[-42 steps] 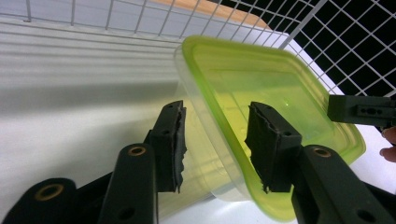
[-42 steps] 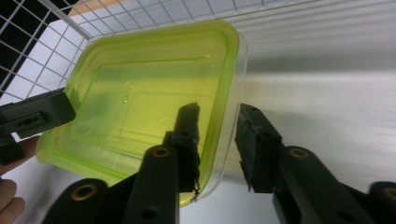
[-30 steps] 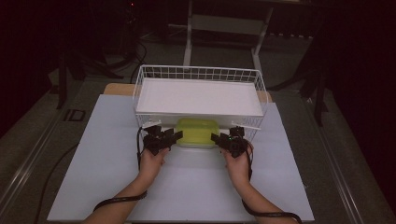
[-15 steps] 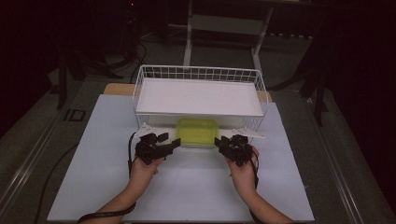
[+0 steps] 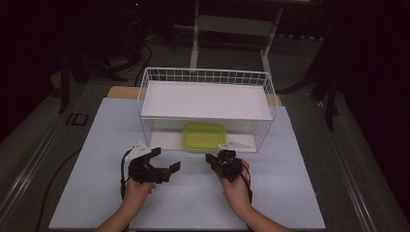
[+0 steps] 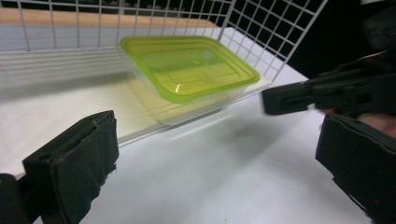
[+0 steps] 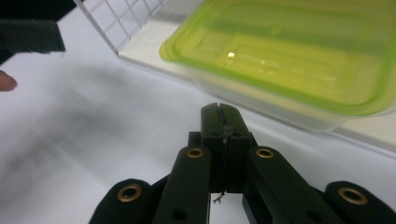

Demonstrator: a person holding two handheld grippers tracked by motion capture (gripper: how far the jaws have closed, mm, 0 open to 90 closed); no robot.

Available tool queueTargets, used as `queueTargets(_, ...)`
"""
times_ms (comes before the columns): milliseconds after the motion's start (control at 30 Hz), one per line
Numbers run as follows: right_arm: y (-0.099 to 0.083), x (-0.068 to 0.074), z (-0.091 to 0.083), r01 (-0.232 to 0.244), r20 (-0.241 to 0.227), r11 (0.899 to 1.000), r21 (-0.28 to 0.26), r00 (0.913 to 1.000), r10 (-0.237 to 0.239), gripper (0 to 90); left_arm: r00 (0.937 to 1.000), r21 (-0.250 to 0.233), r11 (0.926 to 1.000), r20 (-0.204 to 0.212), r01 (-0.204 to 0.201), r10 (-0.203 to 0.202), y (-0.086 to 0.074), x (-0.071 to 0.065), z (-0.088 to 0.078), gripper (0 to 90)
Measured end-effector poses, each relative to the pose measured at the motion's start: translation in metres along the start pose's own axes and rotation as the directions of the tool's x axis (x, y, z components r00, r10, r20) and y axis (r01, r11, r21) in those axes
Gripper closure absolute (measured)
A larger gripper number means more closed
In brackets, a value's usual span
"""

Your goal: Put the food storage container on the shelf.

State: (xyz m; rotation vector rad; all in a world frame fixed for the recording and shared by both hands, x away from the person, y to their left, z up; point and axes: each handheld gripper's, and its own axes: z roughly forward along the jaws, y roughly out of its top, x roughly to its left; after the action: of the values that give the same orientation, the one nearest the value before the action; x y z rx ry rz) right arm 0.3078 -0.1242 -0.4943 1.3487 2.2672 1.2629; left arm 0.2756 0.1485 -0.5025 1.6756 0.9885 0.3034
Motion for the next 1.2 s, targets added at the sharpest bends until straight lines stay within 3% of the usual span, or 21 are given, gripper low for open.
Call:
queueTargets(133, -0.002, 0.001, 0.018, 0.014, 0.022, 0.999, 0.037, 0.9997, -0.015, 90.0, 0.9984, 0.005, 0.9988, -0.029, -0.049, 0.049, -0.004, -0.002, 0.002, 0.2)
queueTargets(200, 0.0, -0.001, 0.026, -0.004, 0.027, 0.999, 0.05, 0.9996, 0.003, 90.0, 0.9987, -0.013, 0.9987, -0.011, -0.05, 0.05, -0.004, -0.003, 0.002, 0.2)
queueTargets(367, 0.007, -0.009, 0.043, -0.017, 0.068, 0.998, 0.052, 0.9976, 0.013, 90.0, 0.9963, -0.02, 0.9962, -0.015, -0.085, 0.085, -0.003, -0.007, 0.004, 0.2)
queueTargets(800, 0.028, -0.028, 0.067, -0.044, 0.112, 0.999, 0.03, 0.9928, 0.04, 89.9, 0.9974, -0.031, 0.9969, 0.004, -0.072, 0.072, -0.005, -0.008, 0.005, 0.2)
queueTargets(1000, 0.035, -0.039, 0.074, -0.079, 0.12, 0.997, 0.018, 0.9898, 0.076, 89.9, 0.9965, -0.013, 0.9964, 0.007, -0.083, 0.084, -0.006, -0.009, 0.007, 0.2)
queueTargets(1133, 0.039, -0.038, 0.077, -0.119, 0.137, 0.992, 0.028, 0.984, 0.114, 89.9, 0.9968, -0.013, 0.9968, 0.011, -0.079, 0.079, -0.007, -0.008, 0.007, 0.2)
queueTargets(1167, 0.04, -0.041, 0.079, -0.086, 0.136, 0.996, 0.014, 0.9871, 0.084, 89.9, 0.9969, -0.016, 0.9968, 0.011, -0.078, 0.079, -0.007, -0.008, 0.007, 0.2)
queueTargets(1200, 0.04, -0.041, 0.08, -0.087, 0.139, 0.996, 0.015, 0.9867, 0.084, 89.9, 0.9968, -0.012, 0.9967, 0.008, -0.08, 0.08, -0.006, -0.008, 0.007, 0.2)
